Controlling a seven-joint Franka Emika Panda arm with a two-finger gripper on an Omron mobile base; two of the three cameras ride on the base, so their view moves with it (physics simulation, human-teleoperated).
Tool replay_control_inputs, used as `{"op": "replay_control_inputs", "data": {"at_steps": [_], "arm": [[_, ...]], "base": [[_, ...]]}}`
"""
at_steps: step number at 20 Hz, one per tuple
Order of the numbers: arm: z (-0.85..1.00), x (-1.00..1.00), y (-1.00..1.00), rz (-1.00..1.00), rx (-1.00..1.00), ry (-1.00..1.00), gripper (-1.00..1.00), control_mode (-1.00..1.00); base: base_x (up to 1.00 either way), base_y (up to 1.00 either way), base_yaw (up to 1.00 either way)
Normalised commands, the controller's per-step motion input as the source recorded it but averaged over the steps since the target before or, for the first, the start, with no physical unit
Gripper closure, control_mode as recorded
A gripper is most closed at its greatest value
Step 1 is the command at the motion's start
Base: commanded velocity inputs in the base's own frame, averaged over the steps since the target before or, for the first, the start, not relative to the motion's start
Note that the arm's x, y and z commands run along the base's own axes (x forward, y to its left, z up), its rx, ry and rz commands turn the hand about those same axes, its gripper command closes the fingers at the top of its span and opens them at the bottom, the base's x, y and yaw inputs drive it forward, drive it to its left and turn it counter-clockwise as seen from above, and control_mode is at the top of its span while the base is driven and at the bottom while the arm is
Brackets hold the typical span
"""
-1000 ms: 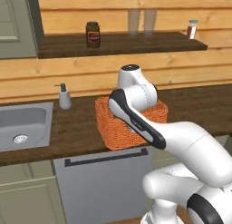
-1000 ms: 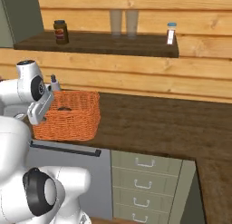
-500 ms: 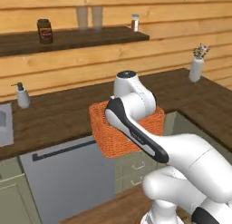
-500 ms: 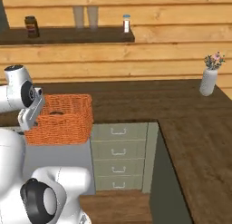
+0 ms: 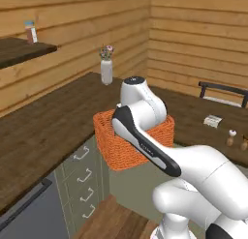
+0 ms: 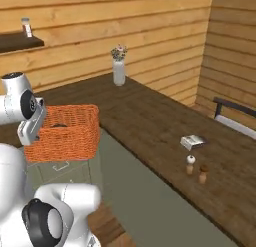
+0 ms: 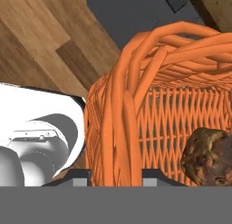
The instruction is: Open the cabinet, pick up the bread from the cabinet and place it in the basket. Then move the basket to the dining counter.
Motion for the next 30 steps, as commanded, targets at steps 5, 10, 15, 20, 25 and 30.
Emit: {"op": "replay_control_inputs", "data": {"at_steps": [5,10,15,20,25,30], "arm": [[0.00,0.00,0.00,0.00,0.00,0.00,1.00,1.00],[0.00,0.00,0.00,0.00,0.00,0.00,1.00,1.00],[0.00,0.00,0.00,0.00,0.00,0.00,1.00,1.00],[0.00,0.00,0.00,0.00,0.00,0.00,1.00,1.00],[0.00,0.00,0.00,0.00,0.00,0.00,1.00,1.00],[0.00,0.00,0.00,0.00,0.00,0.00,1.00,1.00]], "base": [[0.00,0.35,-0.94],[0.13,0.04,-0.81],[0.28,-0.81,-0.52],[0.63,-0.75,-0.38],[0.91,-0.25,-0.04],[0.54,0.00,0.09]]}}
